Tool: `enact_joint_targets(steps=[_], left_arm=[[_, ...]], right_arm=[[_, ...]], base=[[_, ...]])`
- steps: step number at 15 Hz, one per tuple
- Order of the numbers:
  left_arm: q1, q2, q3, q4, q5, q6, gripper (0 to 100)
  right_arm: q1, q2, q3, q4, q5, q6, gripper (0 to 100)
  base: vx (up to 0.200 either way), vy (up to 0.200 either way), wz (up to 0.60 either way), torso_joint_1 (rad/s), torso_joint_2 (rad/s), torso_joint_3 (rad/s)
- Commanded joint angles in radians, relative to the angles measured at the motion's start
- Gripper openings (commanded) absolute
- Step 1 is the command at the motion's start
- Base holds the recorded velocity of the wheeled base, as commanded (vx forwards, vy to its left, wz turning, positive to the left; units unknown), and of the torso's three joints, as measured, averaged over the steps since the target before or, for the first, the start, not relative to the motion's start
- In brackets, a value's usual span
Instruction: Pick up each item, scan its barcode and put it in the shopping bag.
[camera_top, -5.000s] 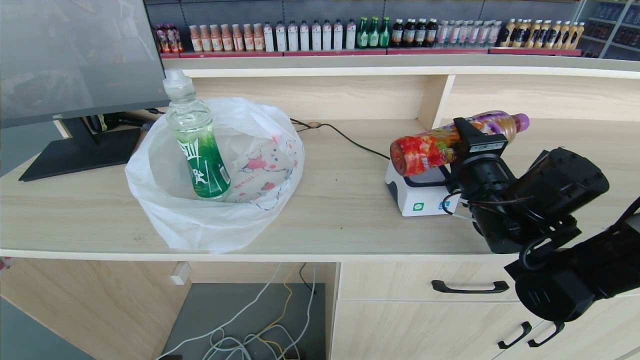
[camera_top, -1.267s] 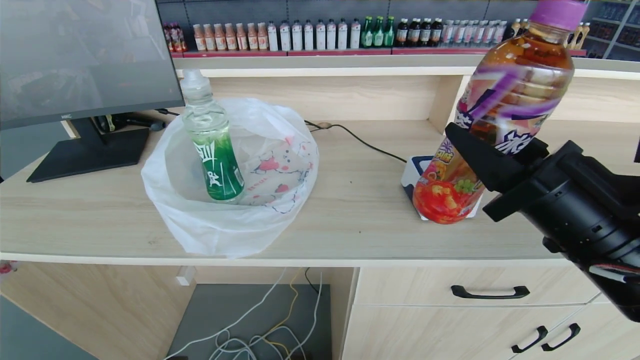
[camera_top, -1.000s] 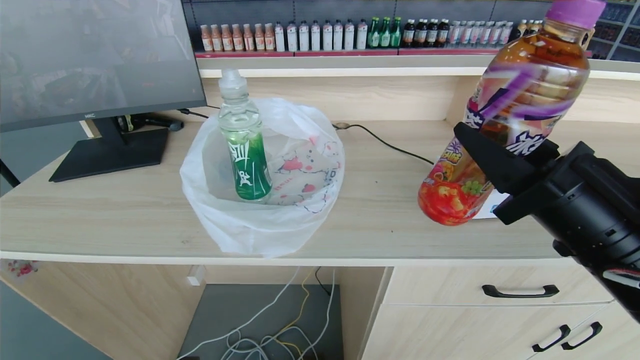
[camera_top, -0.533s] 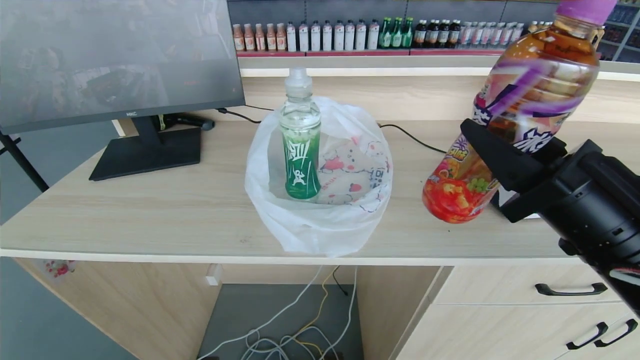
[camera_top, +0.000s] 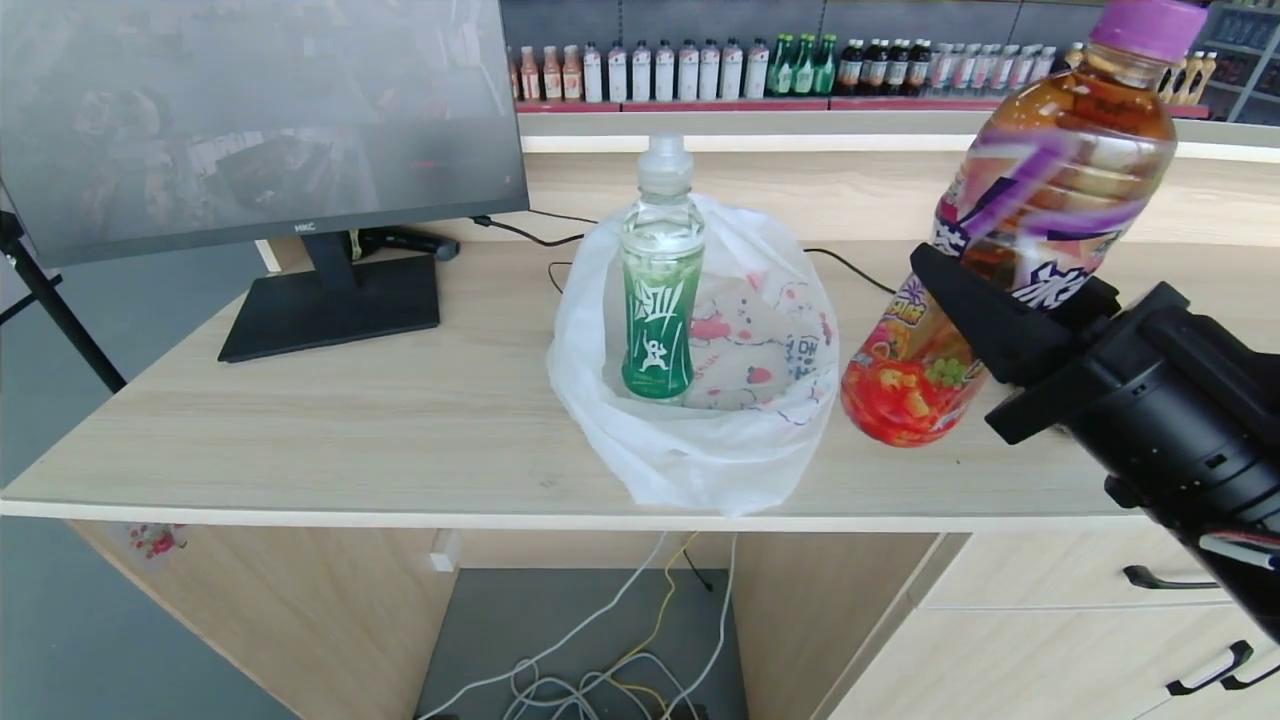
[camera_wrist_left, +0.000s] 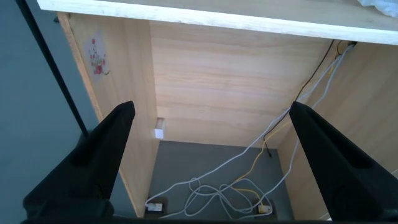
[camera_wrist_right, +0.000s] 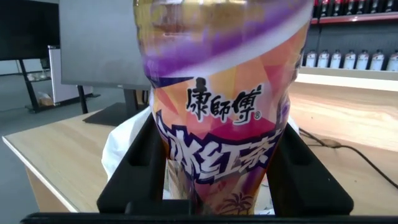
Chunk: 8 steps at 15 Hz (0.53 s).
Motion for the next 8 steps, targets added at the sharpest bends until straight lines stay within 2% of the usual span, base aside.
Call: enact_joint_targets(steps=[1, 5, 8], left_arm=[[0.000, 0.000, 0.000, 0.000, 0.000, 0.000, 100], [0.000, 0.000, 0.000, 0.000, 0.000, 0.000, 100], [0.000, 0.000, 0.000, 0.000, 0.000, 0.000, 100]], right_arm=[[0.000, 0.020, -0.020, 0.000, 0.000, 0.000, 0], [0.000, 0.126, -0.152, 0.000, 0.001, -0.032, 0], [0.006, 0.279, -0.380, 0.013, 0.003, -0.120, 0]], base=[[0.000, 0.000, 0.00, 0.000, 0.00, 0.000], [0.000, 0.000, 0.00, 0.000, 0.00, 0.000], [0.000, 0.000, 0.00, 0.000, 0.00, 0.000]])
